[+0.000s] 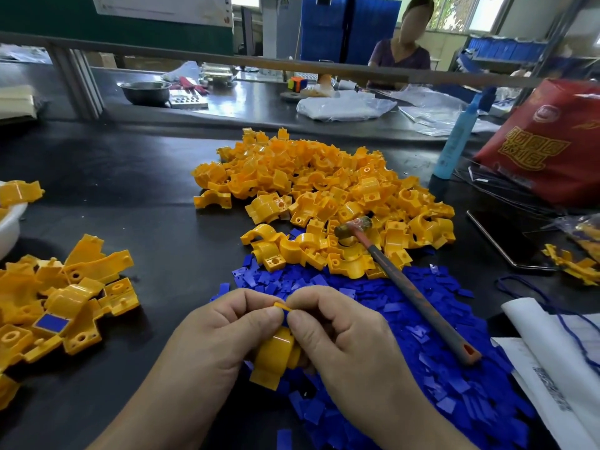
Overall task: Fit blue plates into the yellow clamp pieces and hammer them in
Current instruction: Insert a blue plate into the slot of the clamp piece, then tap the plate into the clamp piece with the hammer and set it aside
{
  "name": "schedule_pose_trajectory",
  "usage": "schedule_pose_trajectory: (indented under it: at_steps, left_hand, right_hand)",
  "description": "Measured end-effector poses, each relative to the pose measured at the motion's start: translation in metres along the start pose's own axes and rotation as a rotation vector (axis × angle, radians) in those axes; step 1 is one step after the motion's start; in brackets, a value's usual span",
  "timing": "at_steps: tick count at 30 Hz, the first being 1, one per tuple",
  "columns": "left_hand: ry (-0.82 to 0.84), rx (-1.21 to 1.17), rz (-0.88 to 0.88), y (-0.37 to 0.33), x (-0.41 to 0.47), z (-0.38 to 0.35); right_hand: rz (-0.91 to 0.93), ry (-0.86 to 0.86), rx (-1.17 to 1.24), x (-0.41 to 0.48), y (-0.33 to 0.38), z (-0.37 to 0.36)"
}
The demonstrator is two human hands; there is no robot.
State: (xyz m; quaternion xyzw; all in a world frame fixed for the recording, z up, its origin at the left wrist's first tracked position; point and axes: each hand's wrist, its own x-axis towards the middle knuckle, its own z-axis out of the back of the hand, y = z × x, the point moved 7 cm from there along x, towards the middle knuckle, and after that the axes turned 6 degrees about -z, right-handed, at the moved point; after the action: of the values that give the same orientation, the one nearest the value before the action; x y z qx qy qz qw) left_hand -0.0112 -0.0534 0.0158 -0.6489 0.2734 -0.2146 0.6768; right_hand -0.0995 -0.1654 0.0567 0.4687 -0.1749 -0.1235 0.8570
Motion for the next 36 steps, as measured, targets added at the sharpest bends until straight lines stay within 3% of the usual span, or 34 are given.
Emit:
schedule_pose_trajectory:
  at_steps: [4,6,8,10,15,19,27,31,36]
  left_hand:
    - [-0.186,0.137,-0.010,-0.007,0.002,0.030]
    - [-0.284,0.292,-0.002,-0.008,0.004,0.052]
    - [-0.339,0.430,-0.003,-0.009,0.005,0.066]
    - [-0.370,0.594,-0.022,-0.010,0.008,0.073]
    - [-0.279,1.064,0.033,-0.005,0.015,0.076]
    - [-0.242,1.250,0.137,-0.002,0.012,0.081]
    - [-0.156,1.327,0.098,-0.002,0.011,0.068]
    - [-0.090,1.384,-0.020,-0.004,0.012,0.048]
    - [-0.191,1.241,-0.070,-0.012,0.012,0.060]
  right_hand:
    - [0.139,-0.281,-0.477,0.004,0.000,0.038]
    - [0.010,-0.389,-0.718,0.009,-0.014,0.067]
    - [-0.240,-0.310,-0.931,0.015,-0.042,0.085]
    - [-0.370,-0.190,-1.034,0.016,-0.061,0.088]
    - [-0.418,-0.209,-1.028,0.016,-0.069,0.096]
    - [-0.498,-0.173,-1.024,0.016,-0.079,0.106]
    - [-0.526,-0.110,-0.934,0.020,-0.090,0.102]
    - [-0.461,-0.180,-0.875,0.020,-0.084,0.105]
    - [-0.410,-0.290,-0.346,0.018,-0.071,0.104]
